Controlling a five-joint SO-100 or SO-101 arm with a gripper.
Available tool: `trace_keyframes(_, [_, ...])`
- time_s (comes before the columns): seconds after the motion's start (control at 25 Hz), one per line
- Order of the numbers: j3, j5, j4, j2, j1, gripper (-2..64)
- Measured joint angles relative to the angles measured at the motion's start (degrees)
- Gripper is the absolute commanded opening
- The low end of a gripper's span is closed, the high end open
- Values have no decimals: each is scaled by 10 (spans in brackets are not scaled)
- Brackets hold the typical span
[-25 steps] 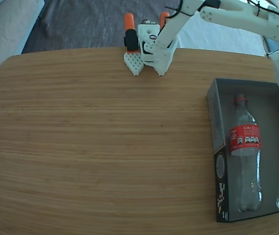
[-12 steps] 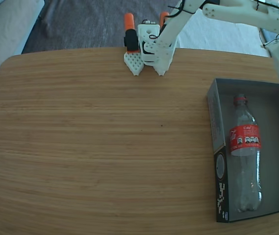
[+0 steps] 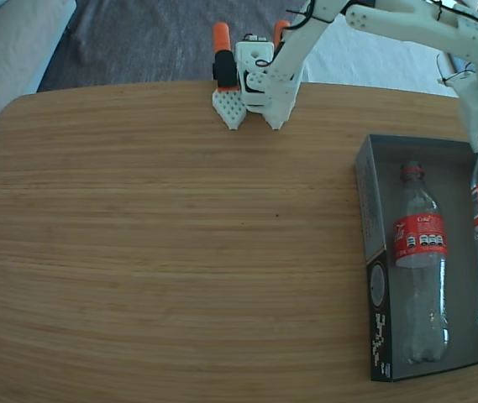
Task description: Grasp the bottles and put them in the box.
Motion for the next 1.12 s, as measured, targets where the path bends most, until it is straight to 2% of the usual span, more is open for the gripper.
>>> trace_keyframes(0.2, [0,0,14,0,-3,288])
trace_keyframes(0.28, [0,-2,28,0,-1,329])
trace_keyframes(0.68, [0,-4,34,15,41,332])
trace_keyframes(1.0, [0,2,29,95,235,324])
trace_keyframes(1.12, [0,2,29,141,314,250])
